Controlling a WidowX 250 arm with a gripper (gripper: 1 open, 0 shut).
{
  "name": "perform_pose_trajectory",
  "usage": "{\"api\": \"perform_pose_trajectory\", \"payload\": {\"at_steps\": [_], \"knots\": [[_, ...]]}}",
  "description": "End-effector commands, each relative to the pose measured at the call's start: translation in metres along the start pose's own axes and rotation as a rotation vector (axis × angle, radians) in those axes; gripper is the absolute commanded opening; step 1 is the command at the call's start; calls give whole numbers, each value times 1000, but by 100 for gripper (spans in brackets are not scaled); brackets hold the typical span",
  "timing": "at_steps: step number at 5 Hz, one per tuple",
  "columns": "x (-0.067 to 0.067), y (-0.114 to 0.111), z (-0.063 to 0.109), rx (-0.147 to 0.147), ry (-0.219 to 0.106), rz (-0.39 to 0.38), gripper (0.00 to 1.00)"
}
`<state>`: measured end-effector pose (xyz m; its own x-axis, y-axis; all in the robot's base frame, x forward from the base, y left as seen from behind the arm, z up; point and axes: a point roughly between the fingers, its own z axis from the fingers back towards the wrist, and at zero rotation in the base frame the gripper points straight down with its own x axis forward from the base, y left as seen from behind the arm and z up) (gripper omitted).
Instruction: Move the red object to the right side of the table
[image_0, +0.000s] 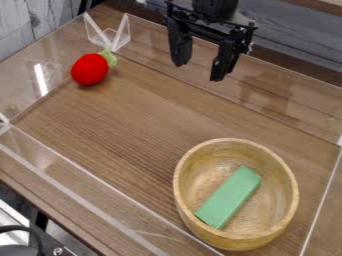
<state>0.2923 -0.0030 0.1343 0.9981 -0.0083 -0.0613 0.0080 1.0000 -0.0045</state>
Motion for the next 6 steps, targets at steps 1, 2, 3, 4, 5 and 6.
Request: {"api": "perform_pose_trajectory", "payload": {"at_steps": [1,2,3,4,5,6], "knots": [[0,4,-6,4,18,-8,100],[1,30,-7,12,20,-41,100],[0,72,-6,30,1,-35,100],[1,113,-6,46,-23,-39,100],[6,149,-9,55,-40,-36,100],[8,166,-16,63,-42,-51,100]]}}
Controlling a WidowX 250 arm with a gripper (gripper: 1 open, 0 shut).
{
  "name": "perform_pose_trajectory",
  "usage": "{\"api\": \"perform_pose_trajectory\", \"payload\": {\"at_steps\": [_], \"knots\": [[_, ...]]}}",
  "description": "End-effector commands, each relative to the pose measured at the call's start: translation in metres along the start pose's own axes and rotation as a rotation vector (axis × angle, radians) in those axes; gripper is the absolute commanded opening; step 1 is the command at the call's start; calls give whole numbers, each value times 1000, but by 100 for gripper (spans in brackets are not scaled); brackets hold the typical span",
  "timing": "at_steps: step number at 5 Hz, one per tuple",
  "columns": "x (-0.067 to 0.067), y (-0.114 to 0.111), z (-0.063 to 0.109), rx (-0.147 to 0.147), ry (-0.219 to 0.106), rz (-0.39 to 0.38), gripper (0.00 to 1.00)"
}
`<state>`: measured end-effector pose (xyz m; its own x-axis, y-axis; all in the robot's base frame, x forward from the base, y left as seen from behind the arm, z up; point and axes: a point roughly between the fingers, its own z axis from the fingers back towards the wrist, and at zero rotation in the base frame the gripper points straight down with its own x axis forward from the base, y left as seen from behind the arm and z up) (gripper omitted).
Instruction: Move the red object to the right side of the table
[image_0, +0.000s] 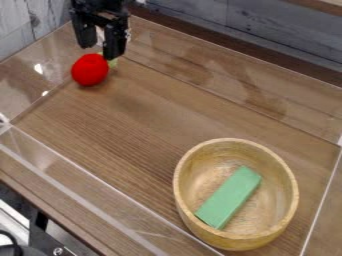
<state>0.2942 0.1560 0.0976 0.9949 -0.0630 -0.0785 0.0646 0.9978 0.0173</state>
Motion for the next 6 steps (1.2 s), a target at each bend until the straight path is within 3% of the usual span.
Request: {"api": "perform_pose_trajectory", "payload": {"at_steps": [1,2,4,6], "knots": [[8,20,8,43,-50,3,100],[11,33,-5,45,-42,9,100],[15,56,-22,43,-59,50,100],[19,61,-32,34,-67,74,100]]}}
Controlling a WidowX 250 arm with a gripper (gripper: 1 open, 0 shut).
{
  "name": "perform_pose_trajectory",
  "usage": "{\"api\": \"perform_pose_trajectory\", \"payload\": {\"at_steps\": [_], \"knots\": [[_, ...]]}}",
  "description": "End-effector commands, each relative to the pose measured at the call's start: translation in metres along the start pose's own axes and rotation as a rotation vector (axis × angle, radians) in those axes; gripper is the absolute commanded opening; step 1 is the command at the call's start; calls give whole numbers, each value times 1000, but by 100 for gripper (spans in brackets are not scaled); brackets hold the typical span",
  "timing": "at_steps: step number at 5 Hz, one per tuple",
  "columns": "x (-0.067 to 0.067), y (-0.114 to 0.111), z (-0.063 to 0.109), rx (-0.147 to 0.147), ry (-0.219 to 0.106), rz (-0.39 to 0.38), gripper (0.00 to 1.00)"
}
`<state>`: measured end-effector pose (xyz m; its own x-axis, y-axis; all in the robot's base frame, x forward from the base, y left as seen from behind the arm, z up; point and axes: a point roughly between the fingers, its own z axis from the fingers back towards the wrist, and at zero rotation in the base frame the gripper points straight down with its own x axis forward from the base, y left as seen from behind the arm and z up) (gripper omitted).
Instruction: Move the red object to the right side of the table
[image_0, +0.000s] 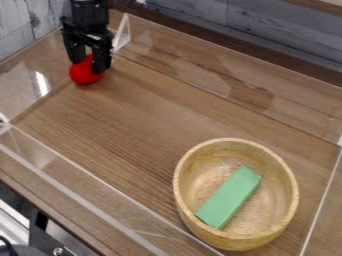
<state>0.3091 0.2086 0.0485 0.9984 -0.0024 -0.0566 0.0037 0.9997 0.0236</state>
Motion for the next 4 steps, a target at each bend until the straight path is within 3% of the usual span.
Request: {"api": "perform_pose_trajectory", "payload": {"at_steps": [1,4], "knots": [[6,8,14,26,-49,17,100],[7,8,19,-7,-72,37,100]]}}
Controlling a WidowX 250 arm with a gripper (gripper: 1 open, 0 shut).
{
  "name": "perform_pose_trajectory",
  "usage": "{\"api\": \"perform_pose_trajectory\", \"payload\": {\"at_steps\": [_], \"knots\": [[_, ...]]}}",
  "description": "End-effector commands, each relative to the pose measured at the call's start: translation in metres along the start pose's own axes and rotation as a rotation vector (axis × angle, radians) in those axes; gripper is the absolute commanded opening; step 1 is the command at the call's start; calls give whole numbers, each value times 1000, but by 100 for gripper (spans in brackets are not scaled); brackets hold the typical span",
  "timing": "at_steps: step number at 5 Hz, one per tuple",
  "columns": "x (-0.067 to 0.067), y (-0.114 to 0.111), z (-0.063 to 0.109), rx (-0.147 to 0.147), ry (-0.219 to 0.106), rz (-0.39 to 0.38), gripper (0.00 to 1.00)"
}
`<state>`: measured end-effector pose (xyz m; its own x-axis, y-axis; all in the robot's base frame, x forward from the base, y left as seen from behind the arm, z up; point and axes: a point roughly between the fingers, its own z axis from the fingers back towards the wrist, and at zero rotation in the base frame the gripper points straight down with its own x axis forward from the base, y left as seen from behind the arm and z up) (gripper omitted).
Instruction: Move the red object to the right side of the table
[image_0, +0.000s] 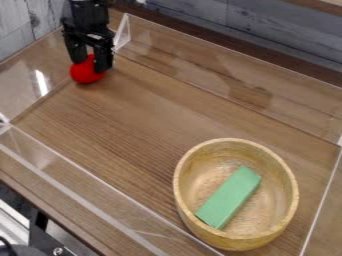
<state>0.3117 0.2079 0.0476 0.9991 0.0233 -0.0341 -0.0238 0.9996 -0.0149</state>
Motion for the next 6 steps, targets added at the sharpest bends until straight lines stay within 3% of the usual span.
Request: {"api": "perform_pose_trajectory", "payload": {"at_steps": [1,4,5,6], "knots": [[5,7,20,27,-50,13,100],[6,7,19,15,-45,25,100],[8,8,13,15,-35,31,0],[8,6,13,8,-35,35,0]]}}
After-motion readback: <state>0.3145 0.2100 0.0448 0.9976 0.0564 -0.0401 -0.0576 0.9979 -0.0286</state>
